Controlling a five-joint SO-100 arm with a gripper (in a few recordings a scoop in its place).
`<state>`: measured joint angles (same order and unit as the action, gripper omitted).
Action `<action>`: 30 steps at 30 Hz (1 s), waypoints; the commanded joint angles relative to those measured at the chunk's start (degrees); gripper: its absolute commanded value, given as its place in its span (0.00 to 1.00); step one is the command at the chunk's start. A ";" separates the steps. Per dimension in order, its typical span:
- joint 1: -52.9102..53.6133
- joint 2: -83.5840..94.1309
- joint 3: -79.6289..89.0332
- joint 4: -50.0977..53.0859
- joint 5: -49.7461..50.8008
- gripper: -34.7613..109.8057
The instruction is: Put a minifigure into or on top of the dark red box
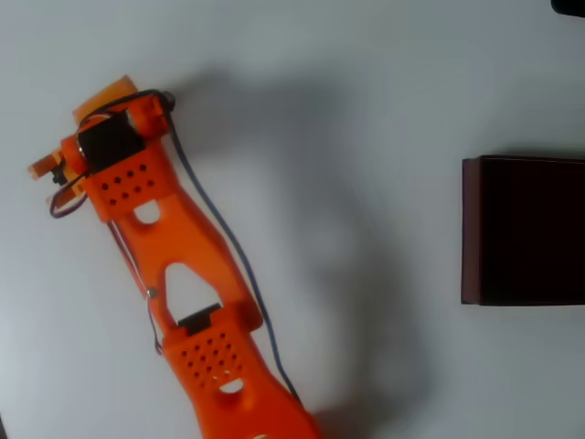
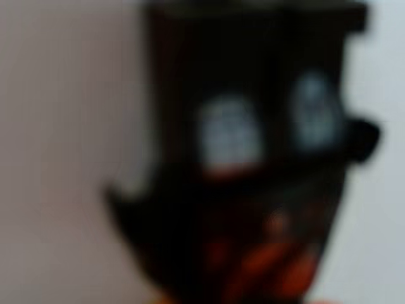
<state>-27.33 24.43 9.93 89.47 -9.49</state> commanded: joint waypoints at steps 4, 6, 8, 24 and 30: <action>0.53 1.49 -0.62 1.49 0.97 0.26; 0.53 1.49 -0.70 1.49 1.05 0.26; 0.53 1.41 -0.88 1.67 1.23 0.26; 6.50 11.34 -8.09 15.29 6.15 0.26; 16.61 32.61 13.97 15.47 13.18 0.25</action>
<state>-15.91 43.68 14.50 103.36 0.44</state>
